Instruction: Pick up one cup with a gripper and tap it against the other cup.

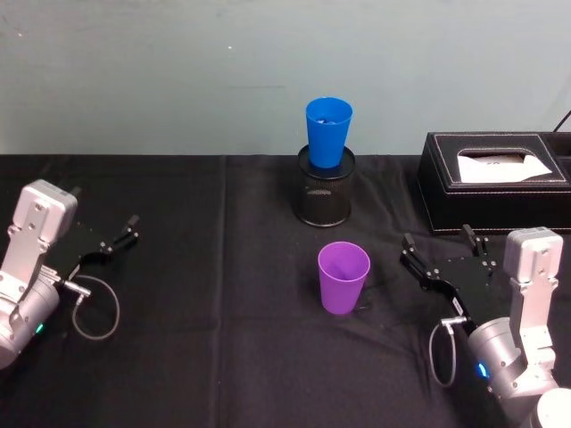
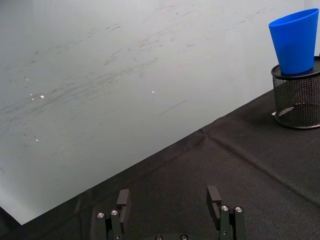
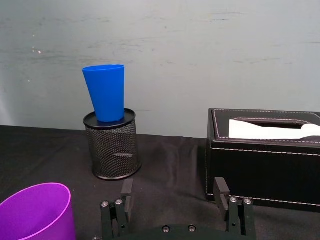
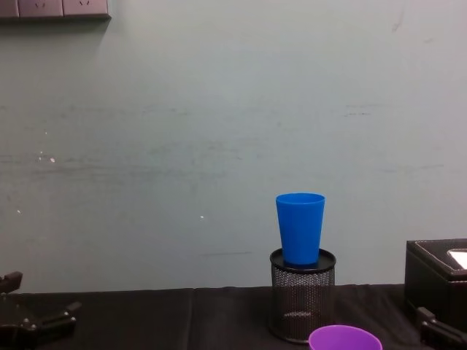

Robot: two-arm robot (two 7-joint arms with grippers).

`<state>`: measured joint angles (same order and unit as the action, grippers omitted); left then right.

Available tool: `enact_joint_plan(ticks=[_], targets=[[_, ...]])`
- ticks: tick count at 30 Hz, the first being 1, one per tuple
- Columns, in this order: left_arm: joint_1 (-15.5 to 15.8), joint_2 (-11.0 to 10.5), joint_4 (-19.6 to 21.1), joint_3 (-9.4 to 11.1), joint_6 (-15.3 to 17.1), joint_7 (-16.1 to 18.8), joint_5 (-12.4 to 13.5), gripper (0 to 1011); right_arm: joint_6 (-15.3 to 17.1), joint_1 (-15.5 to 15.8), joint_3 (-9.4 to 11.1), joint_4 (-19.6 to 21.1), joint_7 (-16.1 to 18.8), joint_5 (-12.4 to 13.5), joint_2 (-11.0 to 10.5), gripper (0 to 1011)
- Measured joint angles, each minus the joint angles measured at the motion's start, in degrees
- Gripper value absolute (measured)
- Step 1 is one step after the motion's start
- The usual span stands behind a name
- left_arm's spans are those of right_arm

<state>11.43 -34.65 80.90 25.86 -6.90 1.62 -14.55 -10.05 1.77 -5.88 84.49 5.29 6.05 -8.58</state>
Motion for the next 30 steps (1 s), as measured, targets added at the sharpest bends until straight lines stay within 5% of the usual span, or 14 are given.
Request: enact_joint_plan(ticks=[30], targets=[[0.0,0.0,0.0,0.0,0.0,0.0,0.0,1000,0.0,0.2,0.0,0.4,-0.7,-0.2,0.1,1003]])
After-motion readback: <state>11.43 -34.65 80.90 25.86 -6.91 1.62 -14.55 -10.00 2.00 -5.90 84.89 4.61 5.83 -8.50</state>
